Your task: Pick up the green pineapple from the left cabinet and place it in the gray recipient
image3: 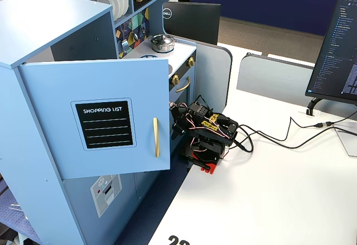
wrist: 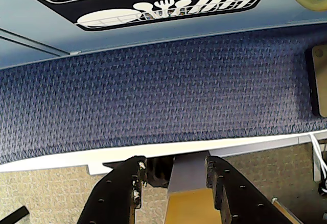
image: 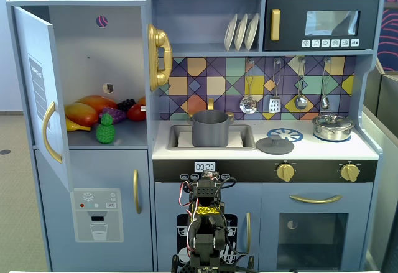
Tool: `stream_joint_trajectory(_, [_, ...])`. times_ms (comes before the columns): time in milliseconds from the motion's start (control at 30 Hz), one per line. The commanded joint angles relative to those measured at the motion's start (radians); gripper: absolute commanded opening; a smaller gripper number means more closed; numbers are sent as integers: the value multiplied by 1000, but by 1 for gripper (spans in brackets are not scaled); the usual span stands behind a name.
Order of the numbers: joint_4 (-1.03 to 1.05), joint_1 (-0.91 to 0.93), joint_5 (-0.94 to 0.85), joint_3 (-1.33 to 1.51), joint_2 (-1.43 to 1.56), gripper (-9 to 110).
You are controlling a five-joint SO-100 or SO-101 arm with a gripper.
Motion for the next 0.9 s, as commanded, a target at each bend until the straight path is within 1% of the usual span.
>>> stream_joint_trajectory(0, [178, 20, -15, 2, -5, 1])
stream_joint_trajectory(300, [173, 6, -37, 2, -5, 0])
stream_joint_trajectory(367, [141, -43, -63, 2, -5, 2])
stream_joint_trajectory(433, [64, -160, -55, 2, -6, 3])
stream_joint_trajectory(500, [-84, -359, 17, 2, -6, 5])
stream_joint_trajectory(600, [-460, -681, 181, 2, 52, 8])
stream_joint_trajectory(667, [-770, -796, 147, 2, 67, 12])
stream_joint_trajectory(733, [-1126, -876, 84, 0, 11, 15])
stream_joint_trajectory(767, [-1256, -902, 54, -11, -28, 16])
stream_joint_trajectory(800, [-1305, -927, 40, -49, -69, 16])
stream_joint_trajectory(833, [-1298, -945, 44, -109, -106, 16])
stream_joint_trajectory(867, [-1284, -954, 58, -164, -141, 20])
